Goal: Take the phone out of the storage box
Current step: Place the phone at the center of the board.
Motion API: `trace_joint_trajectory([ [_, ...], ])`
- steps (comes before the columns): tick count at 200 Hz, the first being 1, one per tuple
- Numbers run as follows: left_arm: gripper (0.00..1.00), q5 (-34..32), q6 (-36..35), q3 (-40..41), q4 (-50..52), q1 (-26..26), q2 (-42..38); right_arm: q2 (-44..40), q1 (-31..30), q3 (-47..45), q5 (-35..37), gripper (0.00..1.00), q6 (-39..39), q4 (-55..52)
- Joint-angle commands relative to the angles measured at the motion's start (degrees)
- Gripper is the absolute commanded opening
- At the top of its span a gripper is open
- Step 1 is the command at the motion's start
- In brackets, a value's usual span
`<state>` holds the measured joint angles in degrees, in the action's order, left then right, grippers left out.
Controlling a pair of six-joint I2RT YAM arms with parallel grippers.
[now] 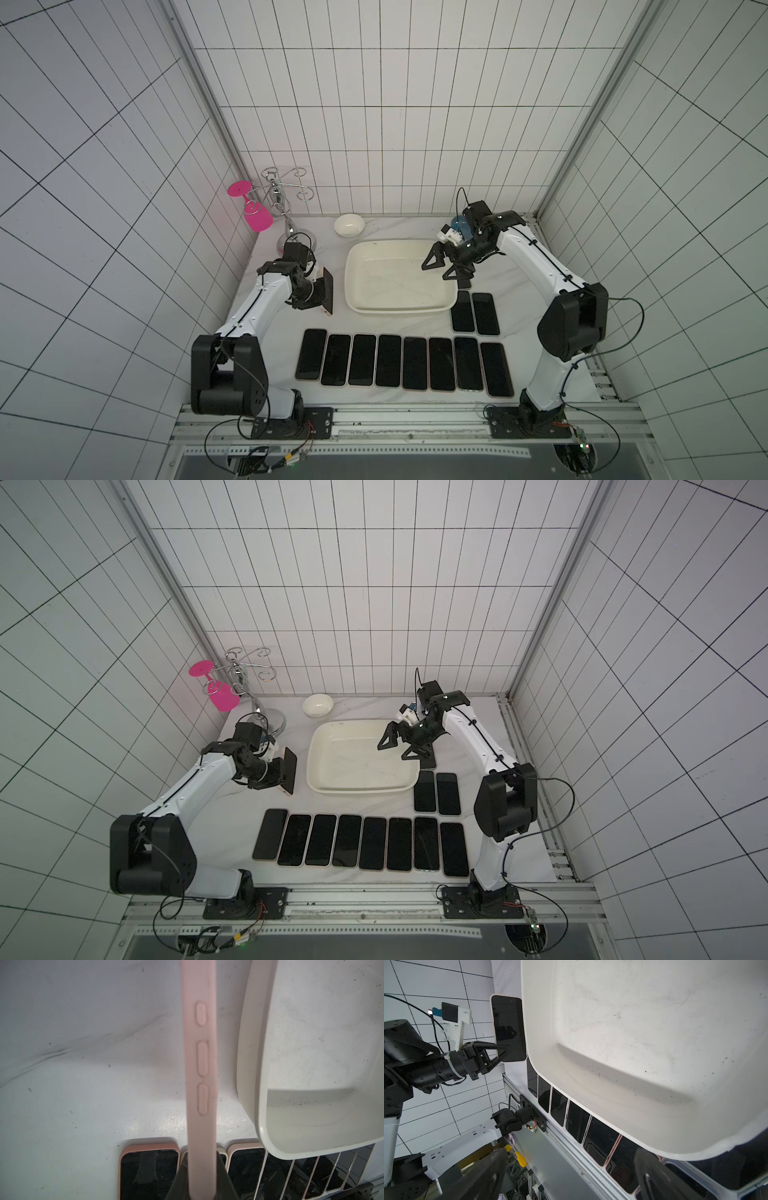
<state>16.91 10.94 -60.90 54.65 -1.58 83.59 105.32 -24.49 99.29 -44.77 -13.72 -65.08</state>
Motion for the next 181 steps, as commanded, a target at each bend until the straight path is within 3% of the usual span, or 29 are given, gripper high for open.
trace_joint_trajectory([
  [1, 0.1, 1.5, -1.7, 0.2, -2.5, 0.4, 0.7, -0.3, -0.2, -1.6, -1.0, 0.99, 1.7, 0.6],
  [133, 0.15, -3.2, -0.5, 0.9, -3.9, 1.1, 8.6, 2.3, 0.5, -0.6, -1.5, 0.99, 3.3, -0.6],
  [160, 0.38, -6.1, -0.2, -1.2, -1.0, 1.2, 10.7, 2.6, 0.6, -0.6, -1.5, 0.99, 3.9, -1.0],
  [181, 0.45, -12.6, 0.5, -3.1, 1.2, 1.1, 12.3, 2.7, 0.6, -1.3, -1.5, 0.99, 3.9, -0.9],
])
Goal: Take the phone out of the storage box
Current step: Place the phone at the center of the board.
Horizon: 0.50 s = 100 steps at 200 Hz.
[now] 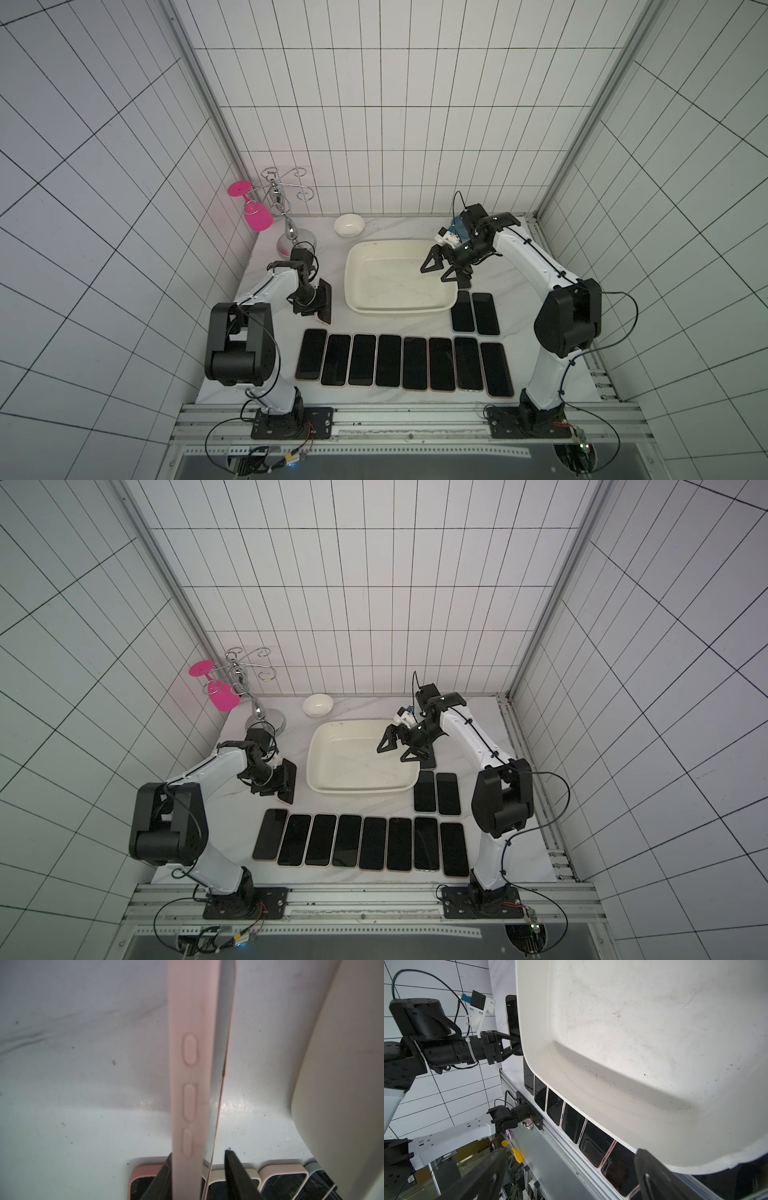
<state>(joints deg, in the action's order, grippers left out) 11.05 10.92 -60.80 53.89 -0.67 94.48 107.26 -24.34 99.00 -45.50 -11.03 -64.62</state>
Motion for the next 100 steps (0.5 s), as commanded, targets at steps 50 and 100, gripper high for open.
trace_joint_trajectory([
  [50, 0.49, -11.6, 1.2, -6.8, 3.6, 0.3, 3.5, 0.6, 0.5, -1.7, -0.7, 0.99, 1.4, -1.4],
  [100, 0.66, -13.1, 2.8, -9.1, 4.0, 0.3, 3.8, 0.6, 0.4, -2.0, -0.5, 0.99, 1.5, -1.4],
])
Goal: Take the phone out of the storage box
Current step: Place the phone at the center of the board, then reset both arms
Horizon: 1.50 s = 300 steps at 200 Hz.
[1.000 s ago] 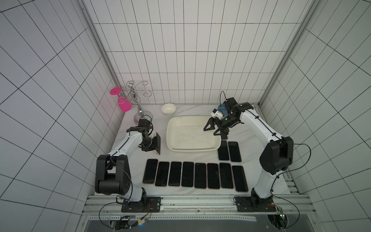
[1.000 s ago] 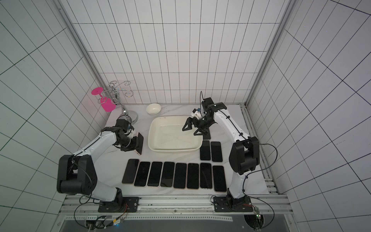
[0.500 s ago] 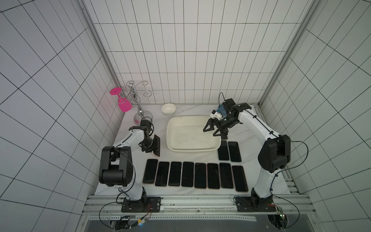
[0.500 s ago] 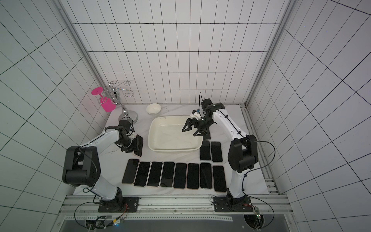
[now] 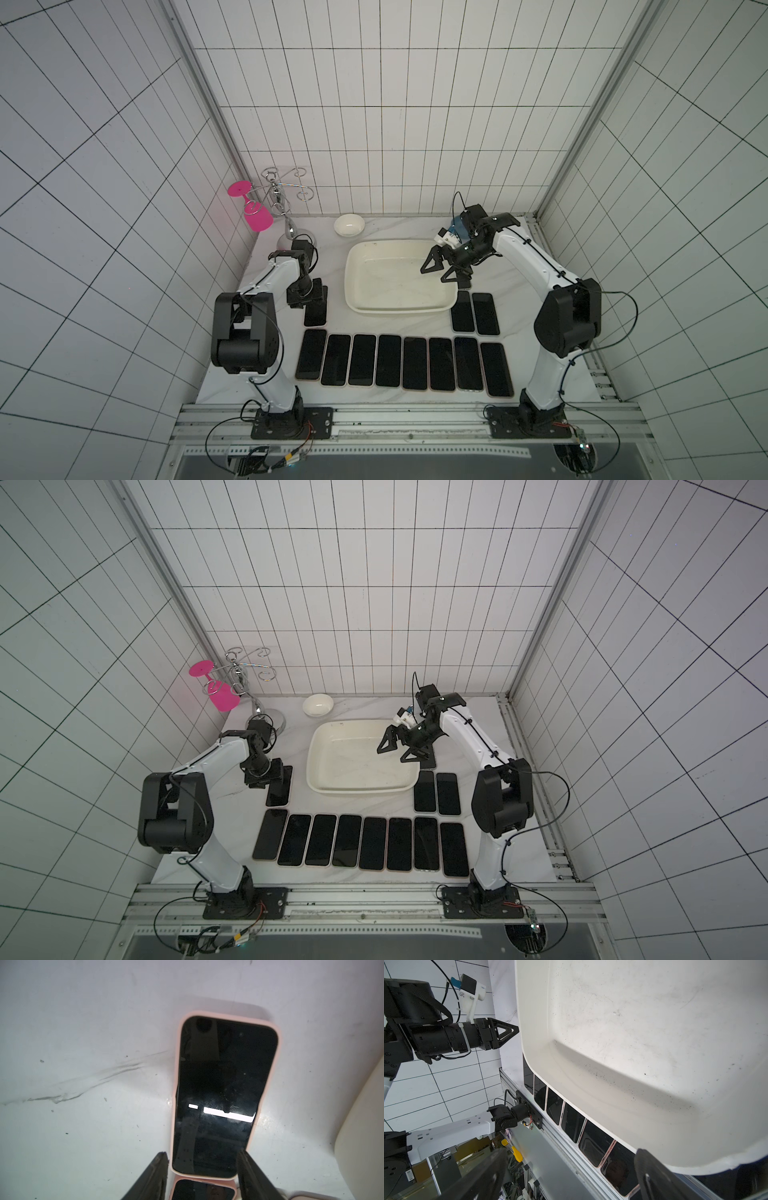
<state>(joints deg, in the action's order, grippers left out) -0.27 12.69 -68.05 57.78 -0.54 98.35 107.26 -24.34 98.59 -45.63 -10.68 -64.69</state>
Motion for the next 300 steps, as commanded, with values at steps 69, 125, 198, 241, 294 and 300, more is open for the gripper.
trace_joint_trajectory([
  [69, 0.77, -2.6, 5.3, -2.4, -6.1, 0.0, -0.9, 0.9, 0.4, -1.3, -0.1, 0.99, 1.0, -1.4],
  [125, 0.79, -13.9, 7.7, -0.6, -13.7, 0.0, -11.5, -1.0, 0.6, -1.3, 5.1, 0.99, 1.0, -1.3],
  [198, 0.98, -11.8, 5.0, 1.4, -28.7, 12.4, -20.1, -20.7, 15.1, -16.4, 37.4, 0.99, -4.4, 25.0],
  [241, 0.98, 0.3, 7.1, 26.2, -59.8, 12.8, -34.3, -35.1, 17.9, -43.8, 51.9, 0.99, 3.3, 59.9],
  [294, 0.98, 0.3, 3.7, 49.2, -77.2, 10.3, -47.0, -48.8, 19.9, -68.1, 59.4, 0.99, 7.2, 80.5],
  [300, 0.98, -4.3, 2.0, 50.0, -80.0, 7.8, -46.0, -49.5, 20.0, -70.9, 58.8, 0.99, 8.2, 83.9],
])
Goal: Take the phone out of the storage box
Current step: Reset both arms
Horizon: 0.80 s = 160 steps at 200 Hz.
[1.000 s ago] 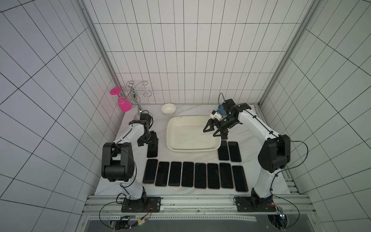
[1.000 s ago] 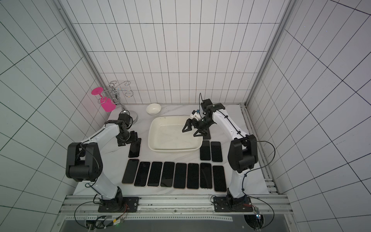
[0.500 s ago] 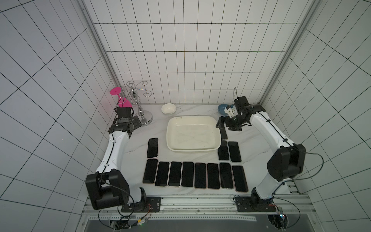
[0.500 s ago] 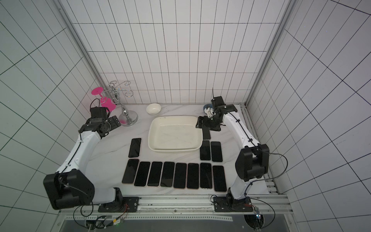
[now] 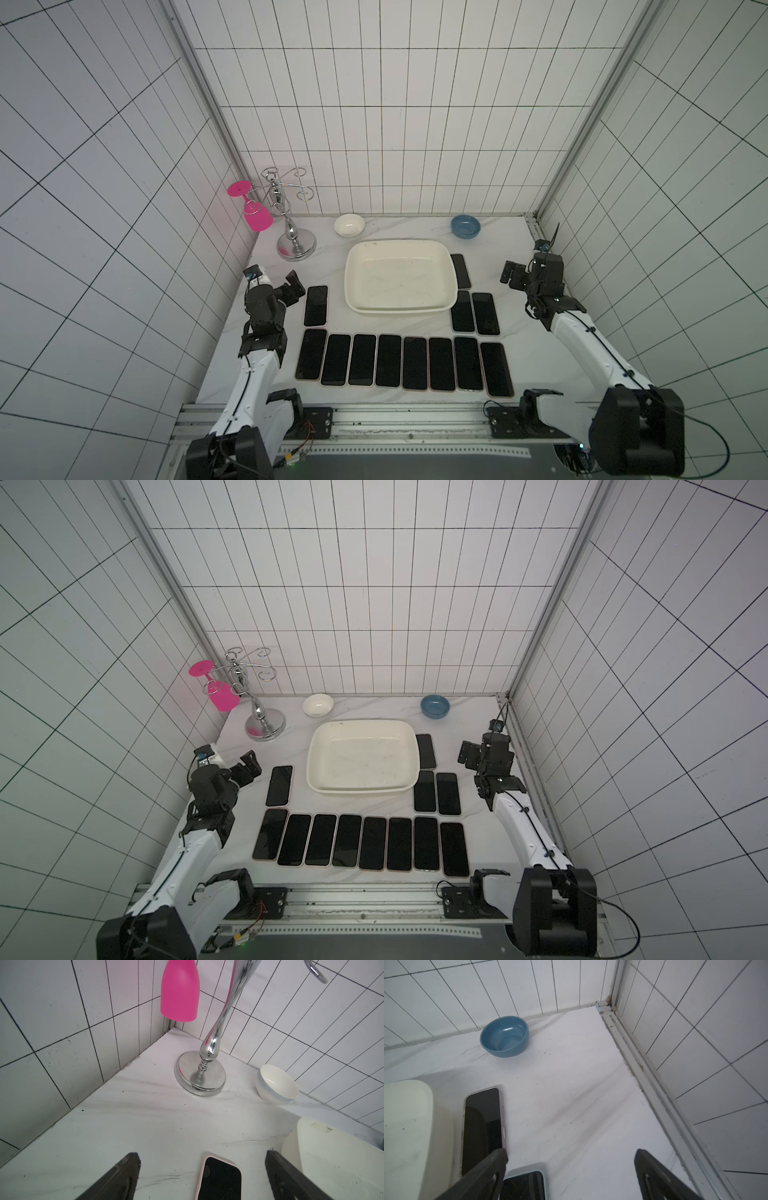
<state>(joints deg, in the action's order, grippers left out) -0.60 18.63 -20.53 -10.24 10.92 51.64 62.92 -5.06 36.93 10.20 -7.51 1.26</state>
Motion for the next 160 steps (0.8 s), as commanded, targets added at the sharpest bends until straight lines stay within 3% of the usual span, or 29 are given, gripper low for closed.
trace_joint_trajectory([
  [1, 0.98, -4.5, -4.3, 2.5, -12.3, -4.0, 0.9, -5.3, 0.8, -9.6, 2.9, 0.99, 5.0, 18.4],
  [25, 0.98, -6.8, -5.5, 2.6, -19.0, -6.6, 9.8, -0.6, 1.3, -13.6, 1.0, 0.99, 3.6, 27.8],
  [45, 0.98, -6.0, -6.4, 5.7, -35.1, -7.0, 20.7, 7.8, 1.4, -15.7, 4.1, 0.99, 2.1, 40.5],
  [52, 0.97, -6.5, -8.0, 5.8, -40.0, -7.5, 23.4, 8.0, 1.4, -13.4, 4.0, 0.99, 2.6, 36.7],
  [57, 0.98, -8.4, -9.5, 4.9, -40.8, -8.3, 24.9, 8.5, 1.7, -12.3, 3.0, 0.99, 3.0, 35.5],
  [70, 0.98, -9.9, -10.7, 2.3, -38.9, -9.1, 28.7, 13.4, 2.0, -12.6, 3.7, 0.99, 4.8, 45.6],
  [97, 0.98, -13.7, -9.7, 3.1, -53.8, -9.0, 40.1, 20.1, 3.3, -2.3, -0.9, 0.99, 5.8, 35.8],
  [108, 0.99, -13.0, -10.0, 1.9, -50.4, -9.2, 39.3, 20.1, 3.3, -1.0, -3.4, 1.0, 5.6, 32.0],
  [127, 0.98, -13.4, -8.5, -1.7, -38.0, -9.1, 36.1, 18.8, 3.3, -3.2, -4.3, 0.99, 4.4, 34.5],
  [160, 0.98, -13.2, -9.2, -1.5, -41.1, -9.1, 37.7, 13.7, 3.3, -5.1, -6.5, 0.99, 5.2, 27.6],
])
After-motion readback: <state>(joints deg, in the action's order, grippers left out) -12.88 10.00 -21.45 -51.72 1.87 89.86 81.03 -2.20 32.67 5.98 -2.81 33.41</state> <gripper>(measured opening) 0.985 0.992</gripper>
